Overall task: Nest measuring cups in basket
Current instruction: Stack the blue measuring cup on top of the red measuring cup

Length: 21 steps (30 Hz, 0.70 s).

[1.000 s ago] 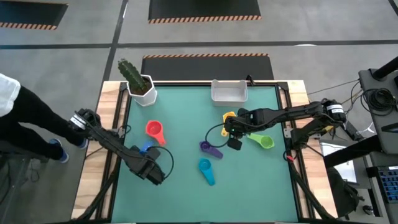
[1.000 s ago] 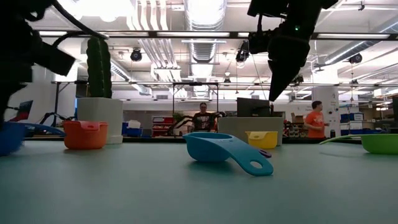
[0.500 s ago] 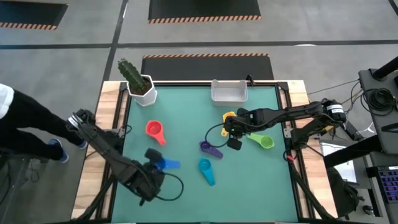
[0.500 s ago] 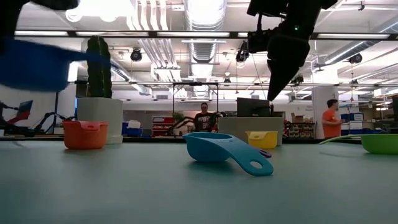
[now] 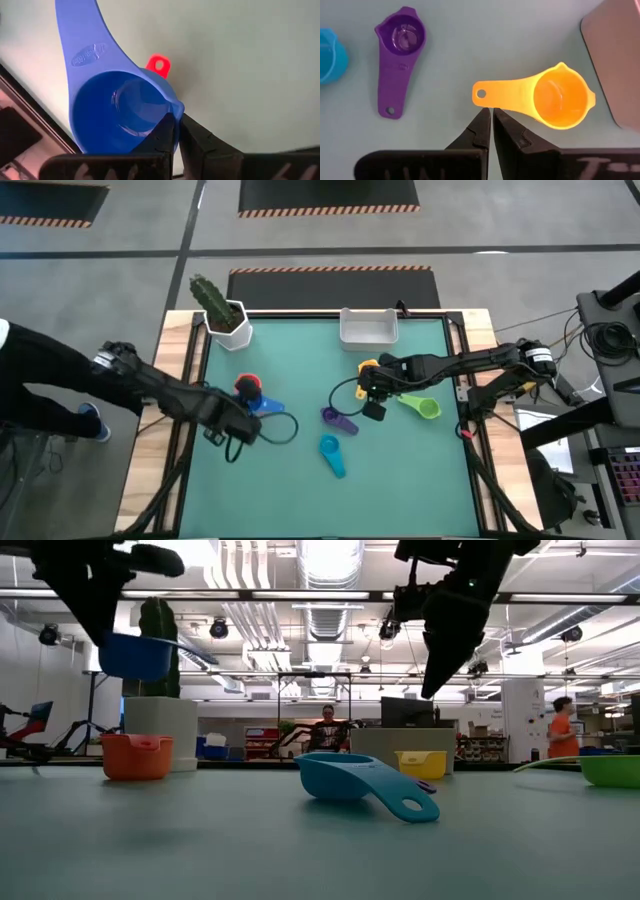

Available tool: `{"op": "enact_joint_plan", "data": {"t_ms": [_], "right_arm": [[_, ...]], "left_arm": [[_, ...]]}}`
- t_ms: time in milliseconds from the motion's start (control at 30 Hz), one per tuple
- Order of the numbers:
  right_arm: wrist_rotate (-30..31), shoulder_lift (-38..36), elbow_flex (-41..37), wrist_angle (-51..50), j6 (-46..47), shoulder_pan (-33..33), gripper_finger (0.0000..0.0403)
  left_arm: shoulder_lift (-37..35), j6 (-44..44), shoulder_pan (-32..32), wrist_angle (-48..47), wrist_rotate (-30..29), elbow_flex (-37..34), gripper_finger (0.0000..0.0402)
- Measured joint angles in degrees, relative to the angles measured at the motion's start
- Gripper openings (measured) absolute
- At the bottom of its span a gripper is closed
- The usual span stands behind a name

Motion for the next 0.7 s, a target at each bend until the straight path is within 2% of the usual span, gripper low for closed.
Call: {"op": "enact_joint_plan", "data": {"t_ms": [300, 467, 700], "right_arm": [[0.0, 0.0, 0.0, 2.0, 0.1, 0.0, 0.0009], [0.0, 0.0, 0.0, 2.2, 0.2, 0.0, 0.0009], [0.0, 0.0, 0.0, 2.2, 0.0, 0.0, 0.0009]], "left_arm": [[-9.3, 10.0, 10.2, 8.0, 2.2, -11.3, 0.0000], [-10.6, 13.1, 14.0, 10.1, 2.1, -15.1, 0.0000], [-10.8, 14.6, 16.3, 11.0, 2.1, -16.5, 0.0000]]}}
